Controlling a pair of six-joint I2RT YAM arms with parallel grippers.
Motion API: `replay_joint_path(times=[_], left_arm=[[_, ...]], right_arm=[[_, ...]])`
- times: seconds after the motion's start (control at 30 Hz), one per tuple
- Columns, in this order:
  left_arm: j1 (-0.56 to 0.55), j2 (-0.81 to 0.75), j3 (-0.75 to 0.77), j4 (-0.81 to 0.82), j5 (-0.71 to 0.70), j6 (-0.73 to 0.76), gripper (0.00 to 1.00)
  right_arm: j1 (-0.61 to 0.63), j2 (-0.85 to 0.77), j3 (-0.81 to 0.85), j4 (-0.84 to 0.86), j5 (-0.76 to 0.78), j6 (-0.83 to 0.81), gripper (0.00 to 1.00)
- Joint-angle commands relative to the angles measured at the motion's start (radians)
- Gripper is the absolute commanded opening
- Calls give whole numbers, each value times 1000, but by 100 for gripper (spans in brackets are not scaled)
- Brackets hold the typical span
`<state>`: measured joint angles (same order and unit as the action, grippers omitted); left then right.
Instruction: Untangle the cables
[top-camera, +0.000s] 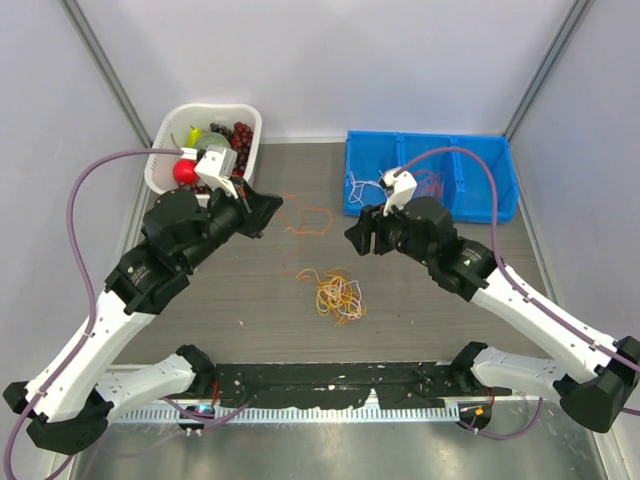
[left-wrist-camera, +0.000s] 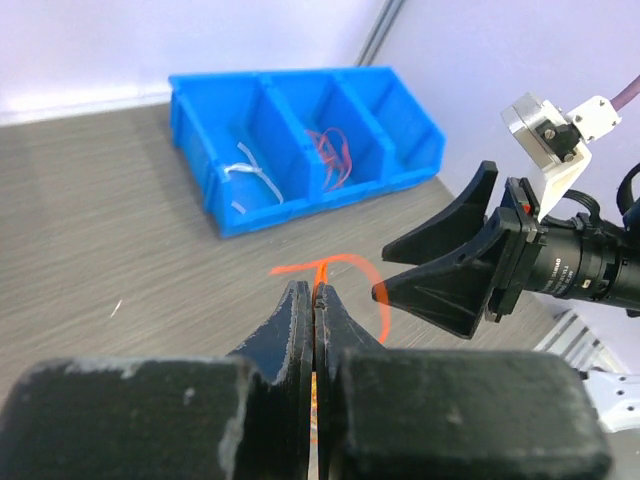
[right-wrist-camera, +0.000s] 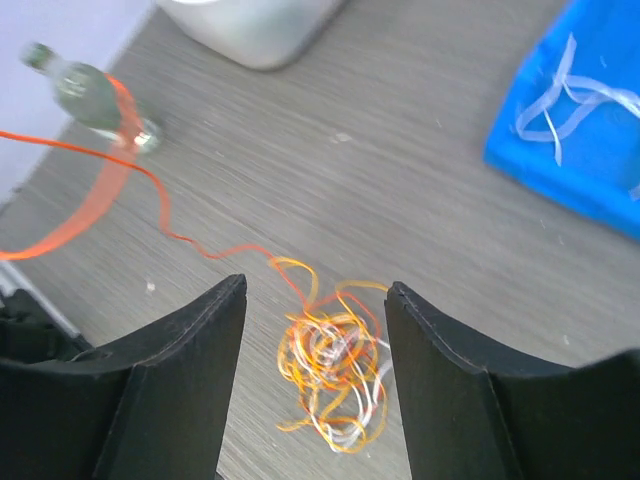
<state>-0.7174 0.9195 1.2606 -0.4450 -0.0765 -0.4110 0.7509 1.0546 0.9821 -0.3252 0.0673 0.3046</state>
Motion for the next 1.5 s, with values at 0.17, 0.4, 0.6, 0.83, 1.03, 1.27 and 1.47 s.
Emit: replay_joint_path(times=[0.17, 0.4, 0.6, 0.83, 1.03, 1.27, 1.47], left_arm=[[4, 56, 207, 77, 142, 21, 0], [4, 90, 214, 65, 190, 23, 0], [4, 122, 223, 28, 235, 40, 0], [3, 139, 226, 6, 216, 60, 0], [4, 186, 246, -32, 248, 89, 0], [3, 226, 283, -124, 179, 120, 0], [4, 278, 313, -161, 236, 103, 0]], right_arm=[[2, -21, 187, 168, -379, -61, 68], [2, 45, 348, 135, -402, -94, 73], [2, 67, 446, 37, -397, -179, 76], [2, 65, 550, -152, -25, -265, 77], [1, 97, 578, -173, -234, -257, 77], [-2, 74, 546, -210, 127, -300, 79], [-2, 59, 475, -181, -43, -262, 78]])
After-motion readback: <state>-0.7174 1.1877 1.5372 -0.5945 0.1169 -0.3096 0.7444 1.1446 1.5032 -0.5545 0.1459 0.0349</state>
